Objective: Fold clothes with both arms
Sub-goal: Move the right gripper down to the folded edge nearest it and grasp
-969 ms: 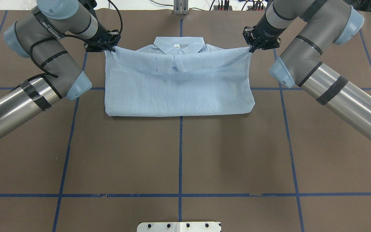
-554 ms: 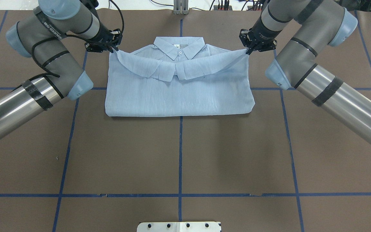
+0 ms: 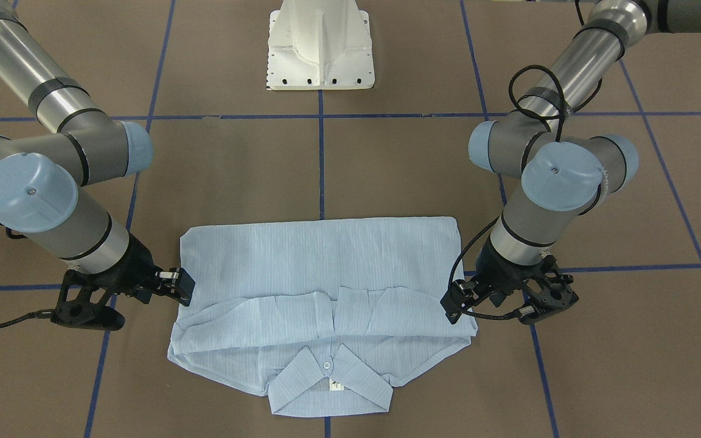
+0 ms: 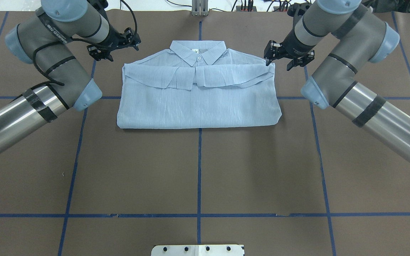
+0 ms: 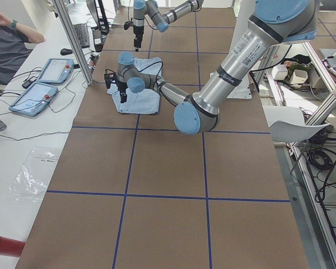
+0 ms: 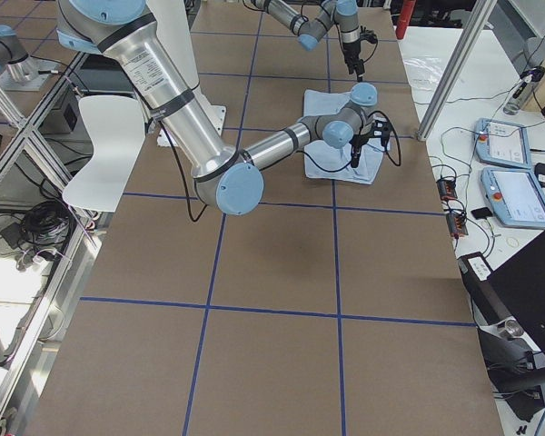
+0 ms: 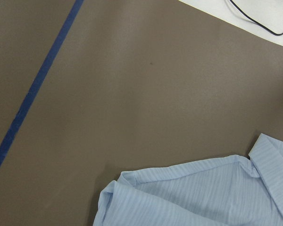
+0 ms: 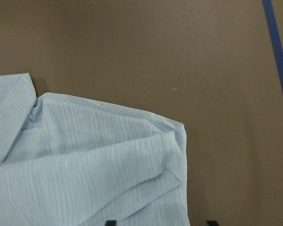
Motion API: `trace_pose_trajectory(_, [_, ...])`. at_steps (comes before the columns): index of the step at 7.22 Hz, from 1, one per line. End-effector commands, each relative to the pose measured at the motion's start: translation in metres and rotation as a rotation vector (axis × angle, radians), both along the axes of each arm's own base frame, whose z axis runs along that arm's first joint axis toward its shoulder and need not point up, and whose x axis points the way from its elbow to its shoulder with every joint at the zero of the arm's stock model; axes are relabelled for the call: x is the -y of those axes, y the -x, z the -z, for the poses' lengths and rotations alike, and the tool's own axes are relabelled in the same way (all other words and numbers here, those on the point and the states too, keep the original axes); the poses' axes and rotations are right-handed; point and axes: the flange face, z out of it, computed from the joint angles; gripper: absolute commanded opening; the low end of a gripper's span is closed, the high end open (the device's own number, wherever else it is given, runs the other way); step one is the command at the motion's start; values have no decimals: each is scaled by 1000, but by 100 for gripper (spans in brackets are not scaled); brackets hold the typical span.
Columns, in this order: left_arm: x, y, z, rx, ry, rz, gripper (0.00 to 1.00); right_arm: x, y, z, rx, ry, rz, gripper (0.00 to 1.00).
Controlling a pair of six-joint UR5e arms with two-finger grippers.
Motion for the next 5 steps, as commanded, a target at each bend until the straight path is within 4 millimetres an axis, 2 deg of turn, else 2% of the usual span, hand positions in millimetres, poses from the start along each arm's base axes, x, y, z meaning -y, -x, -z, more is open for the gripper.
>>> trace_pose_trajectory(1, [-8, 7, 13, -17, -12, 8, 99, -58, 12, -38, 15, -9, 59, 100])
trace_pose_trajectory(3, [-12, 11, 16, -24, -19, 8, 99, -86, 33, -54, -1, 5, 104, 95])
trace_pose_trajectory(5, [-14, 12, 10, -21, -17, 8, 99, -90, 38, -53, -1, 9, 116, 60])
